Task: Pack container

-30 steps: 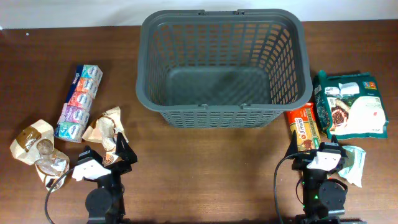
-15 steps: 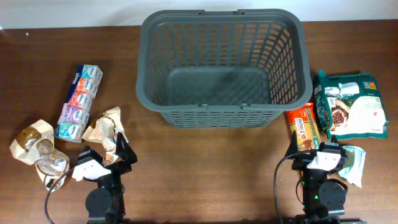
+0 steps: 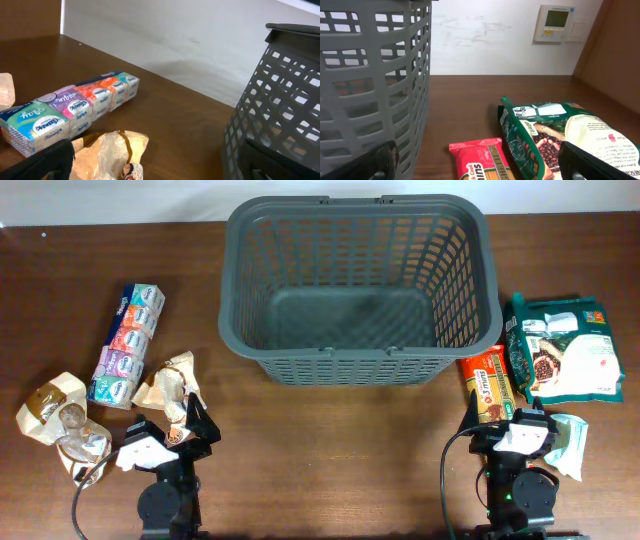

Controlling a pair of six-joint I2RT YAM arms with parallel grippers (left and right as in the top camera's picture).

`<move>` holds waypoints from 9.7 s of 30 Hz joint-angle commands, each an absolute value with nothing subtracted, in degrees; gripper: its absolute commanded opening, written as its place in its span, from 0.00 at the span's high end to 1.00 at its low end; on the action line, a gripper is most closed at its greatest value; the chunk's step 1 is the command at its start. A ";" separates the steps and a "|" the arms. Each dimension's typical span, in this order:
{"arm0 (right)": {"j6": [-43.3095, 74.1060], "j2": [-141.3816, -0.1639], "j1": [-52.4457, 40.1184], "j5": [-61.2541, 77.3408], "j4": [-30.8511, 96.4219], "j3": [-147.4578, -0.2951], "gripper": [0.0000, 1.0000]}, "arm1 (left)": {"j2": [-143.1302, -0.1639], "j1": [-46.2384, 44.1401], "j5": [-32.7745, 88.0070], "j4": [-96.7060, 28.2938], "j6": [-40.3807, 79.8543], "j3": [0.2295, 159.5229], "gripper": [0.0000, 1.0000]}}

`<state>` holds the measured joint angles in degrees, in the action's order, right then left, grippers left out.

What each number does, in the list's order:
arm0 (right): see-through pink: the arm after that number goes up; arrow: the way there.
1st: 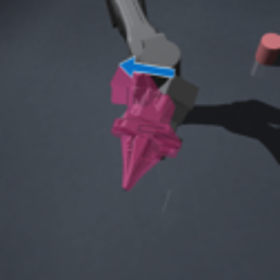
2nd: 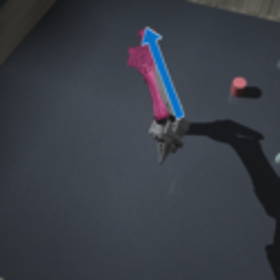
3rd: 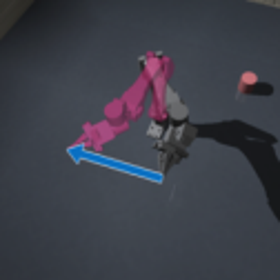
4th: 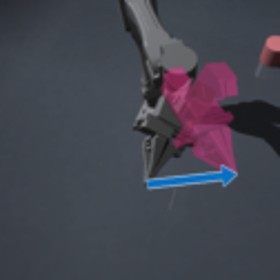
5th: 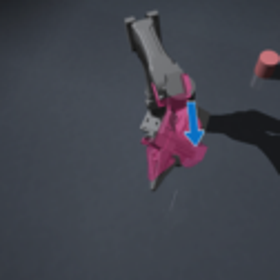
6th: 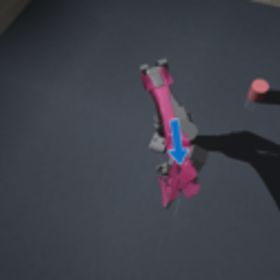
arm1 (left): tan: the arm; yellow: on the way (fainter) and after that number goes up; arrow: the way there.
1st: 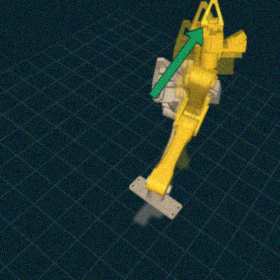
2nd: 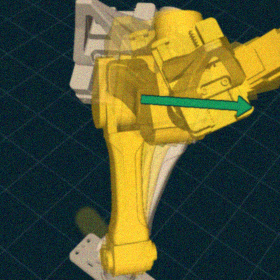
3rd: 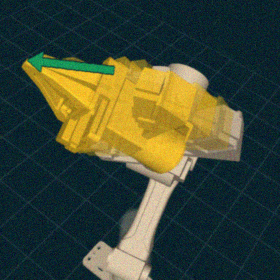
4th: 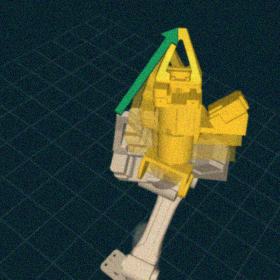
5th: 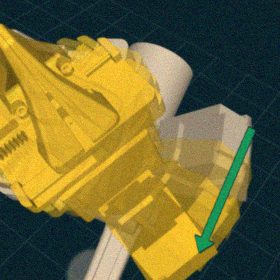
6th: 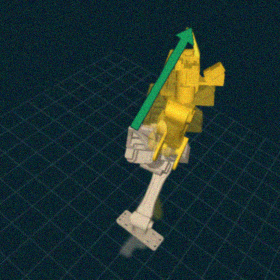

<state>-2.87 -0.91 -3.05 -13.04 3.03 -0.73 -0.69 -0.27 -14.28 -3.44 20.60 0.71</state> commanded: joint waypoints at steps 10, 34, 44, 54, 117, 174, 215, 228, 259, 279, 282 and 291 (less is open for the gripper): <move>-2.76 -0.36 -3.38 -13.96 3.27 -0.32 0.01 | -0.34 -0.03 -13.67 -3.53 20.10 0.51 0.01; -2.55 -0.73 -3.38 -6.42 -5.76 -14.13 0.01 | -15.84 -0.10 5.19 -11.79 8.60 23.51 0.01; -2.52 -7.31 -3.38 -4.73 15.97 -39.38 0.01 | -37.60 -0.10 11.35 -25.82 6.04 54.48 0.01; 0.49 -30.44 -3.36 -6.22 44.80 -76.20 0.01 | -52.84 -0.08 11.75 -47.88 -1.43 84.64 0.01; -24.10 -111.63 43.68 28.18 69.54 -115.68 0.01 | -79.88 10.66 7.51 -66.50 -11.70 101.08 0.01; -9.58 -76.27 20.69 11.53 63.24 -63.05 0.01 | -79.92 10.66 6.00 -69.23 -17.72 101.08 0.01; -28.47 -89.36 20.64 12.21 37.65 -44.07 0.01 | -81.06 10.66 5.98 -69.04 -19.20 101.08 0.01; -26.06 -99.46 20.64 10.94 31.62 -44.03 0.03 | -81.06 10.66 6.00 -69.08 -19.20 101.08 0.01; -11.05 -72.82 20.64 12.67 31.86 -70.46 0.97 | -81.06 10.66 6.00 -67.31 -19.20 101.08 0.01; -1.43 -75.59 5.76 46.61 -6.26 -88.97 0.97 | -81.06 10.66 6.22 -66.46 -19.18 101.08 0.01; -2.66 -77.93 -0.80 47.22 -3.95 -88.95 0.97 | -81.06 10.66 6.22 -66.46 -19.18 101.08 0.01; -11.75 -88.33 -9.87 47.48 14.44 -88.95 0.96 | -81.06 10.66 6.20 -66.50 -19.18 101.08 0.01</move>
